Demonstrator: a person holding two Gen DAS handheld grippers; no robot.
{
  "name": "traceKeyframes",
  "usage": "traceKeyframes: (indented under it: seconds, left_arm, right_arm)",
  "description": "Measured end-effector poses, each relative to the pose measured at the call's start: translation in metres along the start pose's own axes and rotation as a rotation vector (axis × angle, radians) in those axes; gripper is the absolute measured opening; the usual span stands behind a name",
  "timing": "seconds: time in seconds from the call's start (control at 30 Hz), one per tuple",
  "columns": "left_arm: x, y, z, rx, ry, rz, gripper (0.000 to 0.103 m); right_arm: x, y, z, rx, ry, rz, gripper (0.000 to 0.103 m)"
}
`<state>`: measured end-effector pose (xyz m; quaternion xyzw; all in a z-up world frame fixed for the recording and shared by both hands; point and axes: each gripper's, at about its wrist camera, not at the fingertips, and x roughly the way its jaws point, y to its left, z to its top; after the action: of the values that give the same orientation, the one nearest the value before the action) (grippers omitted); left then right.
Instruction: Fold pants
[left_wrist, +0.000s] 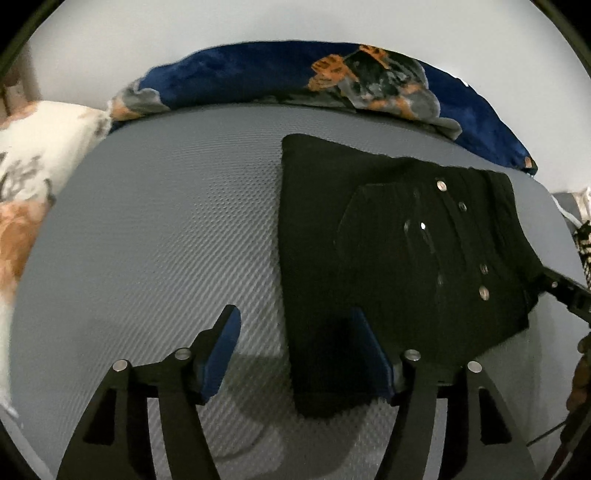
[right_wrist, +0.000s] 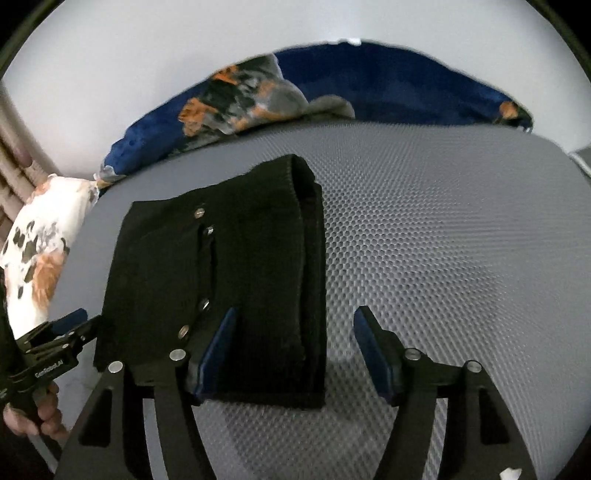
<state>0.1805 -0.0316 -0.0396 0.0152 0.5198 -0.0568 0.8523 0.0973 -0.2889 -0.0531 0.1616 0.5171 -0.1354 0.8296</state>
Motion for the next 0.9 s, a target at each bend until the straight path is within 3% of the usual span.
traceKeyframes:
  seconds: [0.2, 0.53, 0.9]
  left_arm:
    - [-0.034, -0.006, -0.027, 0.009, -0.029, 0.046, 0.068]
    - [-0.07, -0.007, -0.065, 0.018, -0.105, 0.161, 0.068]
    - [-0.085, -0.003, -0.083, -0.021, -0.112, 0.146, 0.068]
  right_arm:
    - [-0.033, 0.017, -0.03, 0.001, -0.048, 0.004, 0.076]
    - [-0.059, 0.069, -0.07, -0.105, -0.123, -0.089, 0.092]
    - [-0.067, 0.093, -0.084, -0.128, -0.141, -0.088, 0.096]
